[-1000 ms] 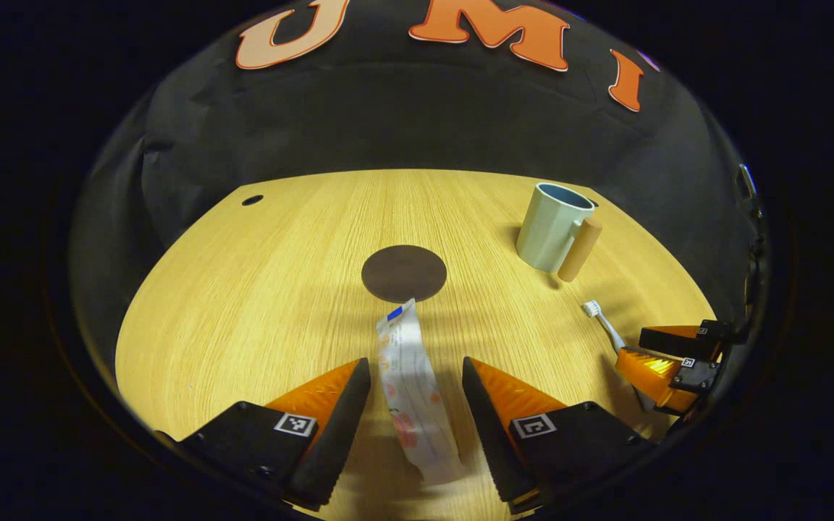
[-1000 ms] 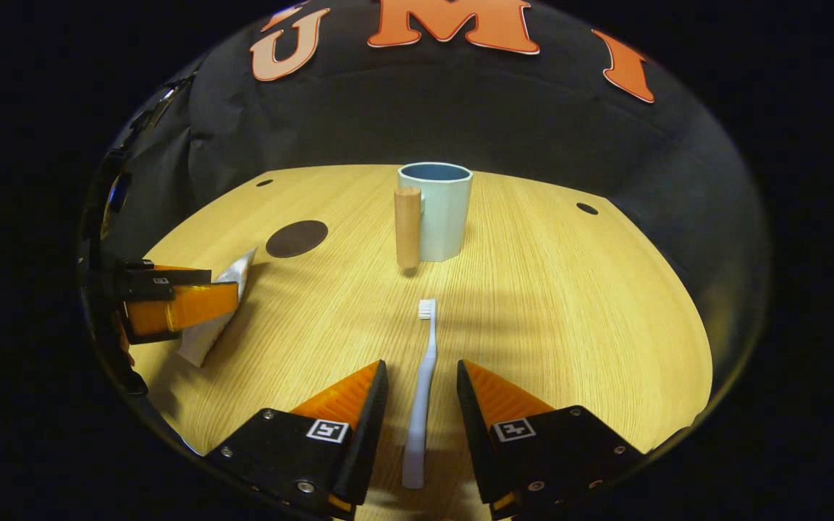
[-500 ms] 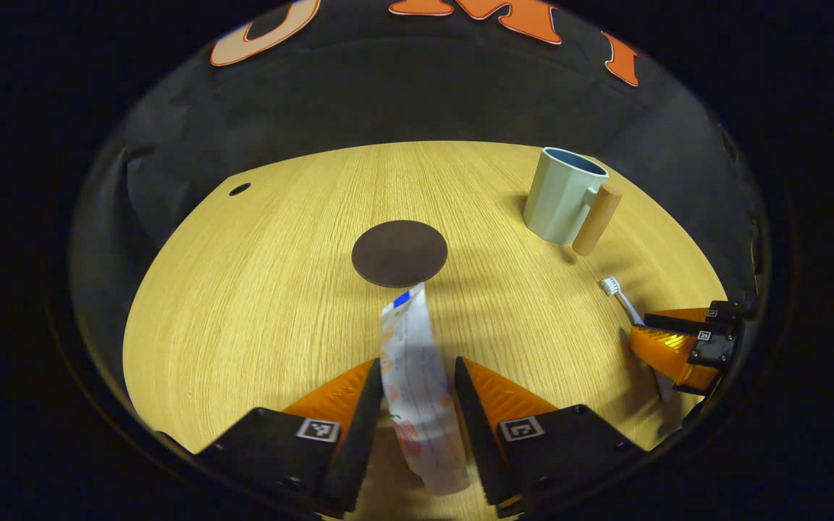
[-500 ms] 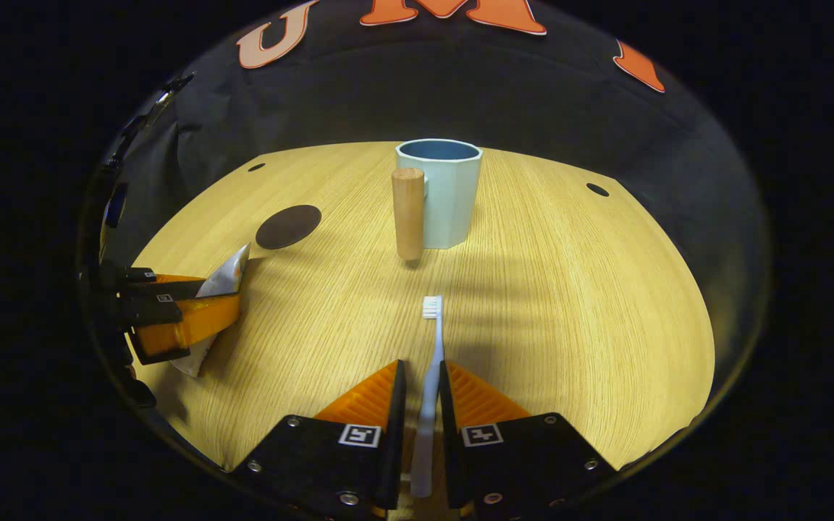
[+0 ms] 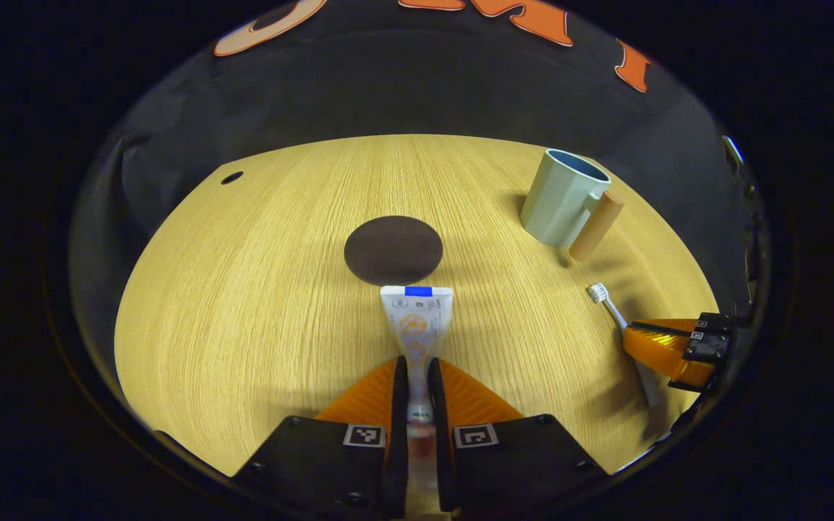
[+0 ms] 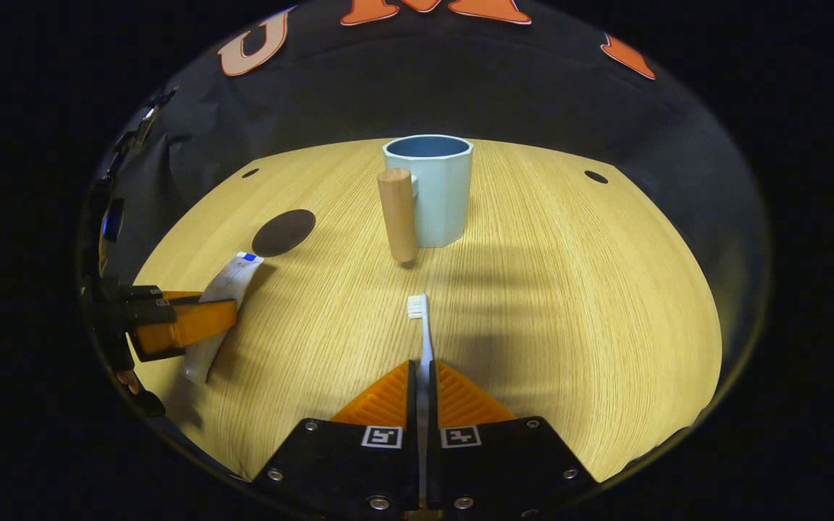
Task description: Put the toothbrush and toothpaste on the desktop into the cup, then pick up the cup and place it on the coaster on the desktop.
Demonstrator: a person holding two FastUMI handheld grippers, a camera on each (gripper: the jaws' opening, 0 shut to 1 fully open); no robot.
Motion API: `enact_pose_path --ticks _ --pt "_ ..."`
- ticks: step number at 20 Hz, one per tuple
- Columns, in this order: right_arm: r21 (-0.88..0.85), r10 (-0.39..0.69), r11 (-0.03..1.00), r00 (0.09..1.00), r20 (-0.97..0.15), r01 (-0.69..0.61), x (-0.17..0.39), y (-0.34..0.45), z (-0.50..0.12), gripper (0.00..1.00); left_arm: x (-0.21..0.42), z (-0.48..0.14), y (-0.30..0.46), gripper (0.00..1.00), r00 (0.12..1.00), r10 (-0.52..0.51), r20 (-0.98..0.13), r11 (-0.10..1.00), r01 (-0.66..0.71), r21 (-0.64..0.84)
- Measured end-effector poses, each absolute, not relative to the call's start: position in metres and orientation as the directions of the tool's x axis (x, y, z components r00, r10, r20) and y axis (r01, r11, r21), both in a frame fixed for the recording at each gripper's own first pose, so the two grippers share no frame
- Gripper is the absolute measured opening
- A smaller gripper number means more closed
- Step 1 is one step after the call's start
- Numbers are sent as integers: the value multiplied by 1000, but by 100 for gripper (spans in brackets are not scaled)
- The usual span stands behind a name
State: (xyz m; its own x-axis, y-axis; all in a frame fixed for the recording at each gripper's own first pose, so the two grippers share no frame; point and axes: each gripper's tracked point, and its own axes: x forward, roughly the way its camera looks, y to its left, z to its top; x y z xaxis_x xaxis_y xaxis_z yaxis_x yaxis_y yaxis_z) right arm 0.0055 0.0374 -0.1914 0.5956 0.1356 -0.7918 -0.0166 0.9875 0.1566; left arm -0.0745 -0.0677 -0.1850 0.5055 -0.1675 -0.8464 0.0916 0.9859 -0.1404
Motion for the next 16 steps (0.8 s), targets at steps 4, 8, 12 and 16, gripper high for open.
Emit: enact_pose_path --ticks 4,8,12,16 --pt "174 157 984 624 -766 -35 6 39 -183 5 -74 -186 -68 23 518 -163 -840 987 80 -142" --pt "187 161 982 667 -728 -34 9 34 -168 5 -72 -174 -65 20 555 -157 -817 988 90 -129" --pt "185 154 982 719 -678 -37 13 26 -139 5 -70 -157 -61 20 589 -166 -791 986 84 -145" --pt "174 147 983 778 -611 -49 22 21 -106 5 -65 -140 -59 20 625 -163 -763 986 78 -146"
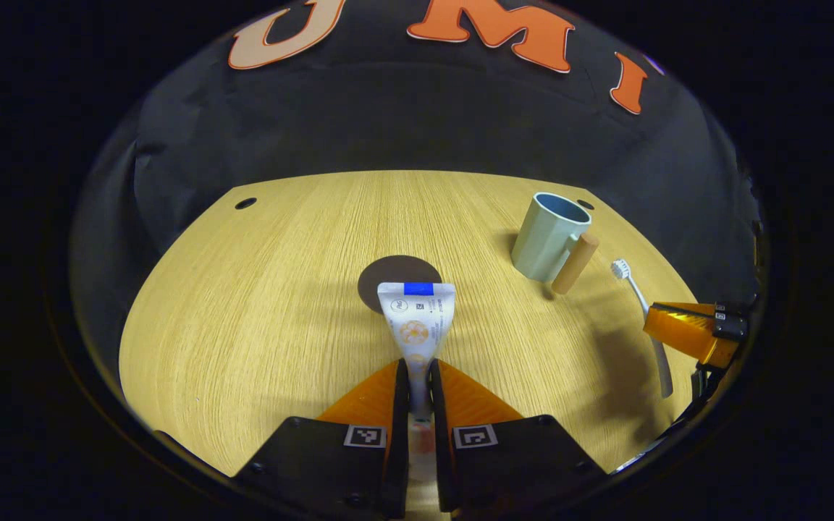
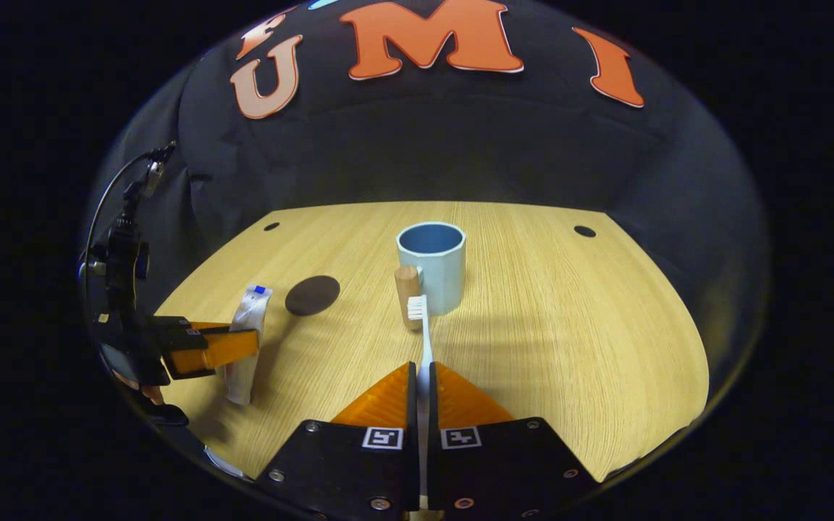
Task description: Put the toothbrush and toothpaste on the desktop into the cup, then pick up the cup and place it on the coaster on the desktop.
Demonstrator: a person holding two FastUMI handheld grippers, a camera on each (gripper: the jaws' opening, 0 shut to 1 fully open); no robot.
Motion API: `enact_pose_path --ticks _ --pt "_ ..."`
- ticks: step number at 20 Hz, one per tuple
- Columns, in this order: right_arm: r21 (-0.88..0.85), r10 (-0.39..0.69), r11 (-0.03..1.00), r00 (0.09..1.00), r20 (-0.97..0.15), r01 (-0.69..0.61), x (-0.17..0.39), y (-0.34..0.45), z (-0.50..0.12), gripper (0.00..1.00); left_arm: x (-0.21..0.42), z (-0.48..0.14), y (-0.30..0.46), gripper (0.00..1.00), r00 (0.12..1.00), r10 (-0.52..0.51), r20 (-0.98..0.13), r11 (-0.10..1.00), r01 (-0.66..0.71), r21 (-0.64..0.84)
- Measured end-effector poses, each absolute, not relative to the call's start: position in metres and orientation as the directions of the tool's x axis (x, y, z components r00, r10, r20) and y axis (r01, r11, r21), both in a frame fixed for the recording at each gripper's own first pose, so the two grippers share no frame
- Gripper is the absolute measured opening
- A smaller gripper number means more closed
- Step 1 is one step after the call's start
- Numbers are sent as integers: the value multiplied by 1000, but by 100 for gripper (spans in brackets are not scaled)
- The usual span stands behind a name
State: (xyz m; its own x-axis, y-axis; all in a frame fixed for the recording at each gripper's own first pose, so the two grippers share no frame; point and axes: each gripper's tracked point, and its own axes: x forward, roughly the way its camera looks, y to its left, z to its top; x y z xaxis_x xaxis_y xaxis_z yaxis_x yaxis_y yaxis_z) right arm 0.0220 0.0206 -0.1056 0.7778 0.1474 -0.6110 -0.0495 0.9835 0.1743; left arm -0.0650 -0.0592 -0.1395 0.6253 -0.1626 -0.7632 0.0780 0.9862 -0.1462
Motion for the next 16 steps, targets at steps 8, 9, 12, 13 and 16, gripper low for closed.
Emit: enact_pose_path --ticks 8,9,12,13,16 --pt "145 147 986 859 -491 -86 55 21 -59 5 -62 -116 -64 14 679 -183 -711 982 94 -164" --pt "146 147 985 865 -479 -87 58 20 -54 5 -64 -116 -64 14 677 -190 -711 981 96 -171" --pt "135 140 987 891 -432 -90 70 17 -39 5 -61 -109 -65 14 695 -205 -689 977 103 -186" --pt "134 137 987 901 -411 -89 76 15 -34 5 -60 -108 -65 13 704 -205 -680 977 105 -186" --pt "150 135 985 927 -349 -87 95 15 -19 5 -57 -101 -66 13 724 -207 -658 976 104 -192"
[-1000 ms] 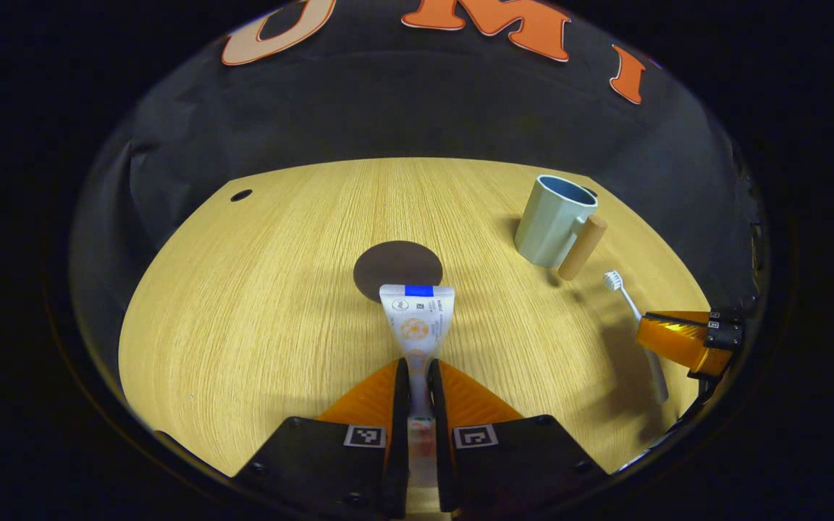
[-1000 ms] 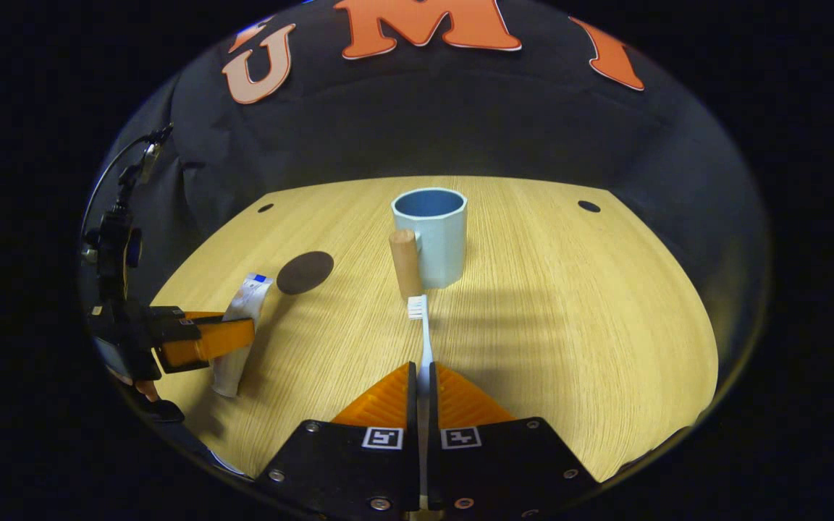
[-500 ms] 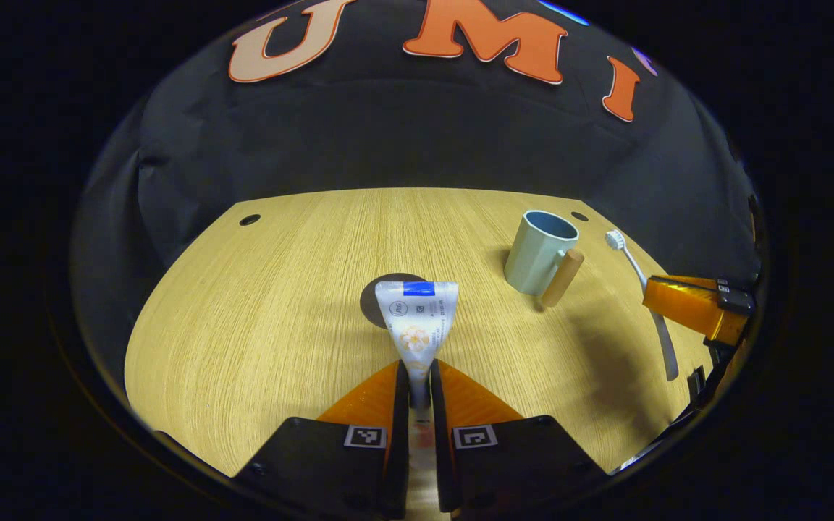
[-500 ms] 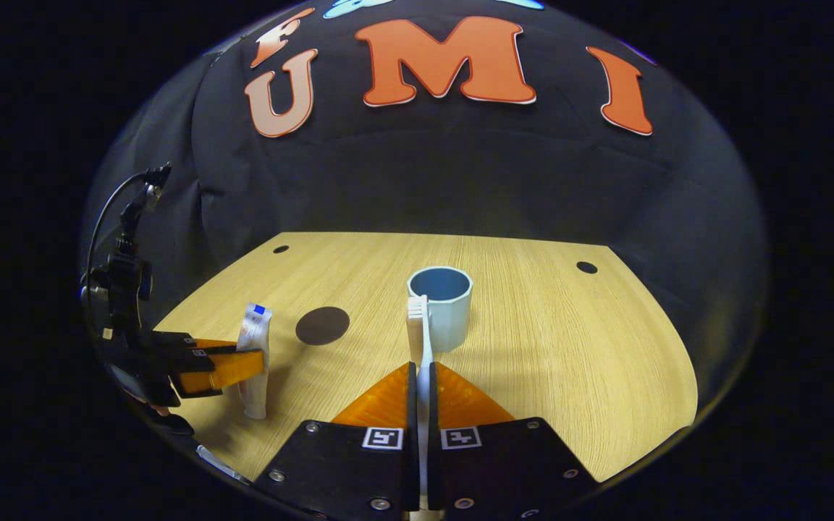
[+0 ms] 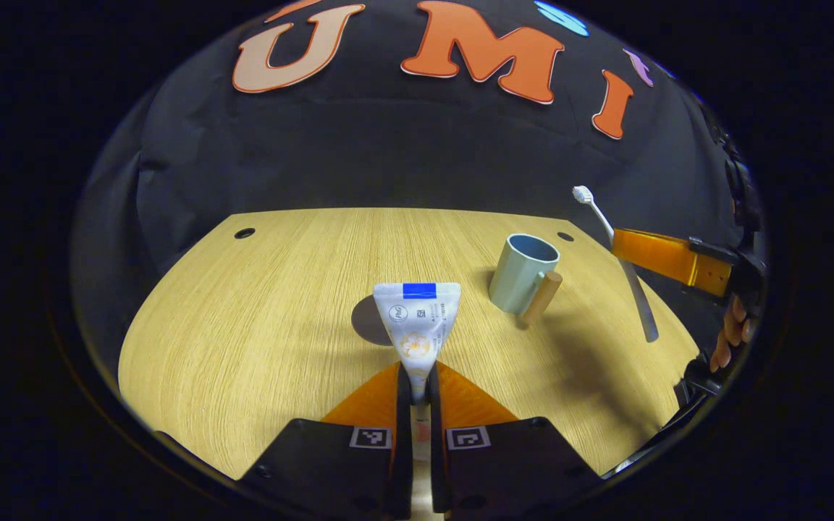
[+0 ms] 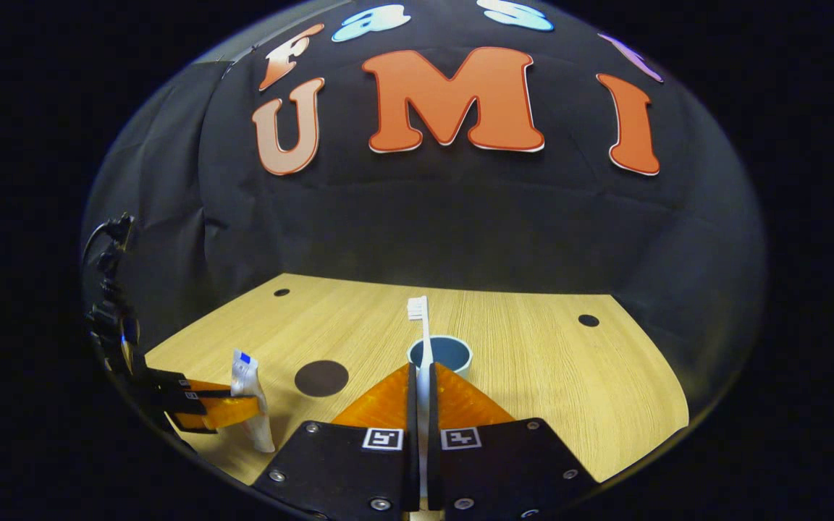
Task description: Put the toothbrush and toothpaste on the desktop into the cup, then pick up the cup and place it on the coaster on the desktop.
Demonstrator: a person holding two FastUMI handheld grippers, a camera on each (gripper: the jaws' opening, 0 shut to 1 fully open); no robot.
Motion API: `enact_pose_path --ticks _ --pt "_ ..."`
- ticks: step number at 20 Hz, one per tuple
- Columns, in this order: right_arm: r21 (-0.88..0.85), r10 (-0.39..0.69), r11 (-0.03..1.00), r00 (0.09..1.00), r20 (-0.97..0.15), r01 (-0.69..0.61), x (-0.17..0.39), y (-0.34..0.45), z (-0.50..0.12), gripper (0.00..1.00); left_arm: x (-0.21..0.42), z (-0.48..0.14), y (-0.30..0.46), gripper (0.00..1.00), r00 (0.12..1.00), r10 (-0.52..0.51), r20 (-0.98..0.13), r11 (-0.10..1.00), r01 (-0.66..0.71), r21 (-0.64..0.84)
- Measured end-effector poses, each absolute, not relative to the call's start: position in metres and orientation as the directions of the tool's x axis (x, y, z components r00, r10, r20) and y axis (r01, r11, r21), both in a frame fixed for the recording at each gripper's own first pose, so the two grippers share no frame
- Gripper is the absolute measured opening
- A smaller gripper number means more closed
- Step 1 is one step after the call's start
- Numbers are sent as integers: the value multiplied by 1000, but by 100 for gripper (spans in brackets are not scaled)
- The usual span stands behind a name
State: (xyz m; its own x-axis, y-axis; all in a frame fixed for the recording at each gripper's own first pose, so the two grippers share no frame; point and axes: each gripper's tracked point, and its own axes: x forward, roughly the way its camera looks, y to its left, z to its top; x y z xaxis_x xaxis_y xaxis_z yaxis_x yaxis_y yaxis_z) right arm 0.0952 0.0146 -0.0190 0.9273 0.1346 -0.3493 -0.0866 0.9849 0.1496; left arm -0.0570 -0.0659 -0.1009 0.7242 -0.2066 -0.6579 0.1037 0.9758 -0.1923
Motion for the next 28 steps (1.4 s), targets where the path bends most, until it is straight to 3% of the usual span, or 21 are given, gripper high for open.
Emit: enact_pose_path --ticks 19,28 --pt "231 147 962 989 20 -147 201 5 16 5 -88 -68 -41 13 819 -134 -557 988 64 -144" --pt "355 217 908 975 51 -221 234 8 -10 5 -120 -36 -36 13 839 -150 -523 984 78 -158"
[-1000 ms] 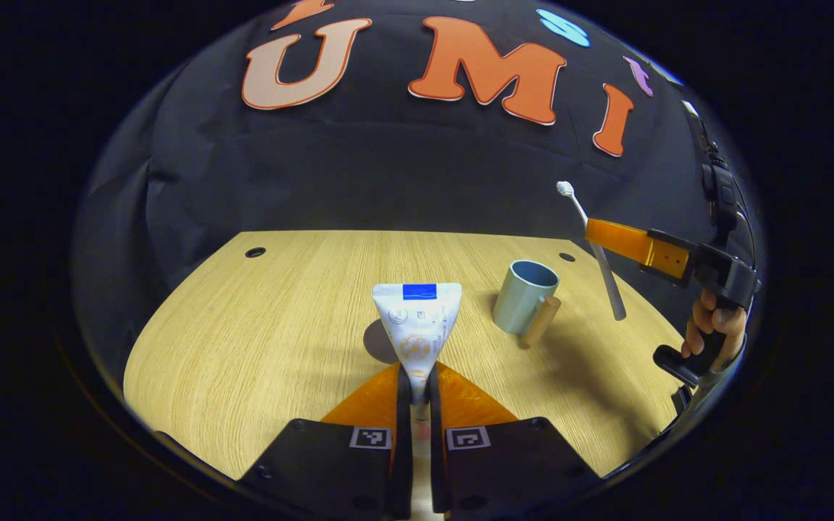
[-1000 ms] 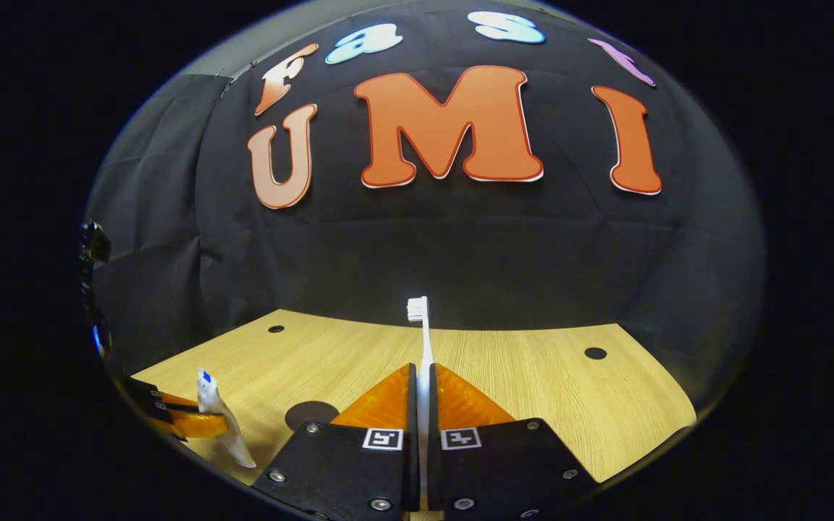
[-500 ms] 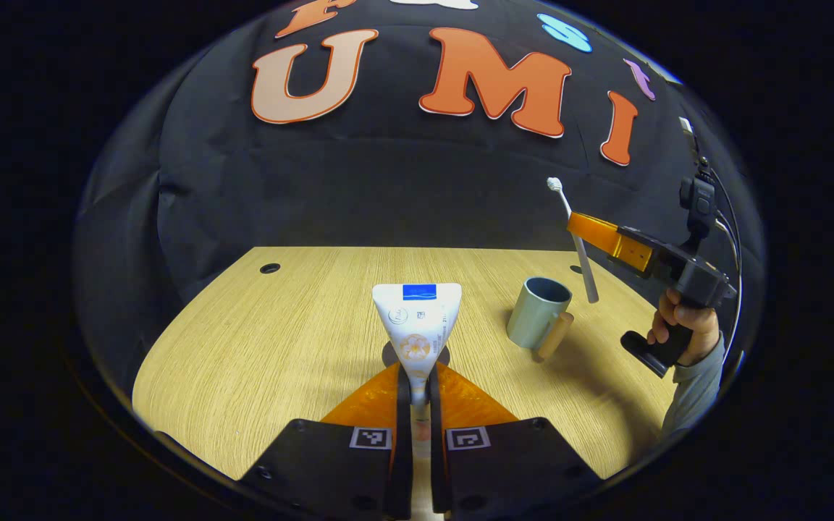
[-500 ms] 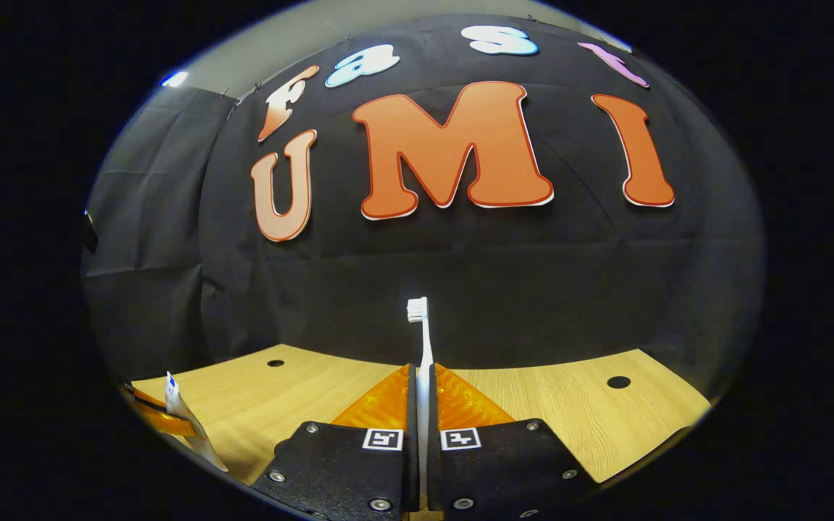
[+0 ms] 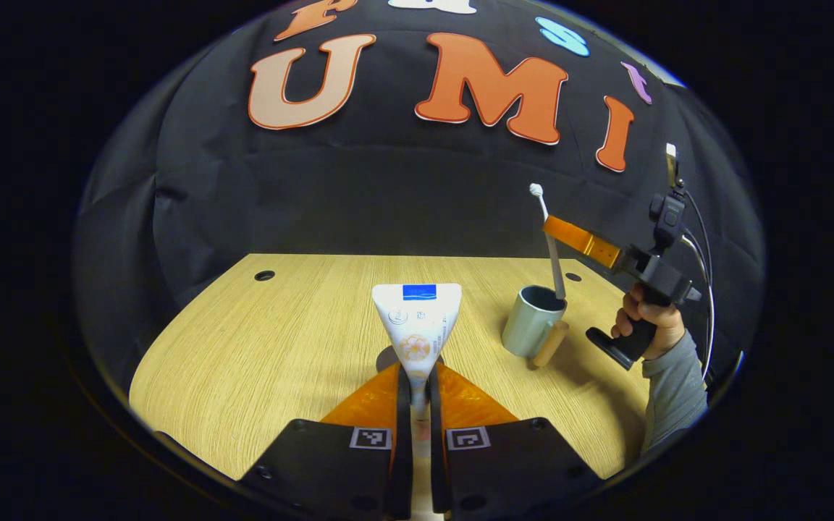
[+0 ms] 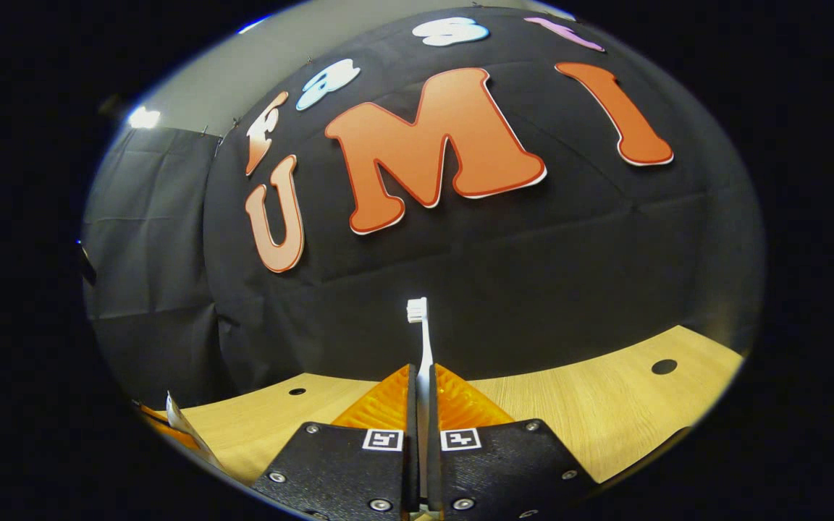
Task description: Put the toothbrush and toothpaste on the desktop into the cup, then pick up the cup and place it on the coaster on the desktop.
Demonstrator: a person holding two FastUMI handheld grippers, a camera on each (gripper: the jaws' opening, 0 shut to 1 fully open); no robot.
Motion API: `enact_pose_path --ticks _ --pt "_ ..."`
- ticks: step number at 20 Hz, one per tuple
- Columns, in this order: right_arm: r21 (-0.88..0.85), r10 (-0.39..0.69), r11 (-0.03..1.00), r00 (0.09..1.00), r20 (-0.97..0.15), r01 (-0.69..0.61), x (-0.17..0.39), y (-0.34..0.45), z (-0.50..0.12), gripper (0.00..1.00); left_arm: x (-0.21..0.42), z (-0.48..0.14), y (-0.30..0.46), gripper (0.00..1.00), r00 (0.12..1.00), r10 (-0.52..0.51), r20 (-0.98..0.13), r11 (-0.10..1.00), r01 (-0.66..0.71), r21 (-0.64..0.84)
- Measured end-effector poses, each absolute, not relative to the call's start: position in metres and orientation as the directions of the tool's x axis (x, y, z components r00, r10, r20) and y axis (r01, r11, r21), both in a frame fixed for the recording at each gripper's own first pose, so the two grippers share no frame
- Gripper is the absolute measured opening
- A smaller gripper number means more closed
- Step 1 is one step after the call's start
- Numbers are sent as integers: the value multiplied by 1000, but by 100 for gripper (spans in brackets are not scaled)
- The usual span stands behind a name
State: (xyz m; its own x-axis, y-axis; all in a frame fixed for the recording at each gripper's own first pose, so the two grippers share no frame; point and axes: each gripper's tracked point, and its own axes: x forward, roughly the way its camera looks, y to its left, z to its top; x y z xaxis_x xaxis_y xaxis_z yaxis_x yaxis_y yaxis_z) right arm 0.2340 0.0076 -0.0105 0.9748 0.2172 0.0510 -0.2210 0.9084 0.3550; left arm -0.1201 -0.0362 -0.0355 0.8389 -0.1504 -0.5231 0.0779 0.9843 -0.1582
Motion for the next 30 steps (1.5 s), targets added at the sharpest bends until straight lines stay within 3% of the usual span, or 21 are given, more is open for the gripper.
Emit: enact_pose_path --ticks 12,14,22,30 --pt "343 209 921 977 -37 -183 239 12 -54 5 -117 32 -49 12 869 -194 -455 975 121 -184" --pt "351 195 922 979 -54 -164 236 12 -60 5 -111 38 -49 15 872 -200 -447 974 127 -187" --pt "377 170 919 978 -117 -115 217 -1 -73 5 -77 58 -55 13 888 -242 -392 965 179 -189" --pt "326 174 938 973 -154 -116 189 -5 -72 11 -45 68 -82 13 893 -295 -339 951 242 -192"
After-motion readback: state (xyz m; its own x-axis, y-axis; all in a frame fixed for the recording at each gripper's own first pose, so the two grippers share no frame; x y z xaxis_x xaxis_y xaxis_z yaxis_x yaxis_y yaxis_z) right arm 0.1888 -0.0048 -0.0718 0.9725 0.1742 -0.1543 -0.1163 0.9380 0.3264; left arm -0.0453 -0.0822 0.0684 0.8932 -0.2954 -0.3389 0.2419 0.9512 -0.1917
